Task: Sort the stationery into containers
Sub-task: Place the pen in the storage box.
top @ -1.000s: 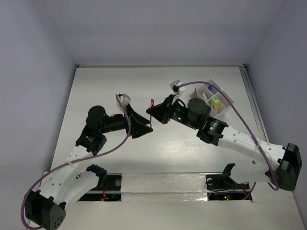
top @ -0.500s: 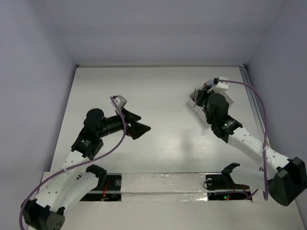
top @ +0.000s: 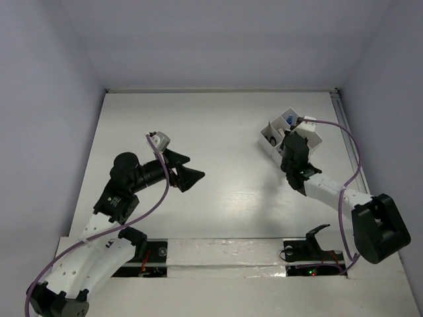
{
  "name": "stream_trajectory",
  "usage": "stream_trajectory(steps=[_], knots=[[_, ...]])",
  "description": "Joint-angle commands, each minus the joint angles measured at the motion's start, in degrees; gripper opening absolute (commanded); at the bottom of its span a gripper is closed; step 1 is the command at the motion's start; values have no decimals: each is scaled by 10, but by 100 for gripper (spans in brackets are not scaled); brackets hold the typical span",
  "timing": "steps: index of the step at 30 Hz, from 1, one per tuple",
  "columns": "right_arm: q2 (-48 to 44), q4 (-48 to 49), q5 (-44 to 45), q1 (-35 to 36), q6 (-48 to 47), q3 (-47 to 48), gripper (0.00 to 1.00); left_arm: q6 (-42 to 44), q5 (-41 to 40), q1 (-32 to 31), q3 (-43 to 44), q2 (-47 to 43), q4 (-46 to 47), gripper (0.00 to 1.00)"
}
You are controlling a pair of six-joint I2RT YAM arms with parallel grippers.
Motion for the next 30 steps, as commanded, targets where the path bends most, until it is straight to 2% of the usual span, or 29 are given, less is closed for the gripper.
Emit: stream_trajectory(steps=[1, 6, 10, 12, 14, 15, 18, 24, 30], knots=[[34, 97, 23, -5, -31, -3, 0, 8, 0, -1, 23, -1, 12, 99], [61, 169, 21, -5, -44, -31, 0, 8, 1, -1, 22, 1, 15, 99], [66, 175, 14, -5, -48, -29, 0, 8, 3, -1, 22, 7, 15, 99], [64, 145, 16, -5, -39, -23, 2, 8, 3, -1, 22, 7, 15, 99], [57, 131, 11, -5, -23, -21, 10, 8, 2, -1, 22, 6, 16, 99], [49, 111, 9, -5, -15, -21, 21, 8, 3, -1, 22, 7, 17, 99], [43, 68, 3, -5, 5, -13, 38, 8, 4, -1, 22, 9, 17, 99], [49, 33, -2, -5, 16, 2, 50, 8, 7, -1, 22, 11, 18, 99], [-8, -15, -14, -5, 33, 9, 69, 7, 8, -1, 23, 12, 18, 99]])
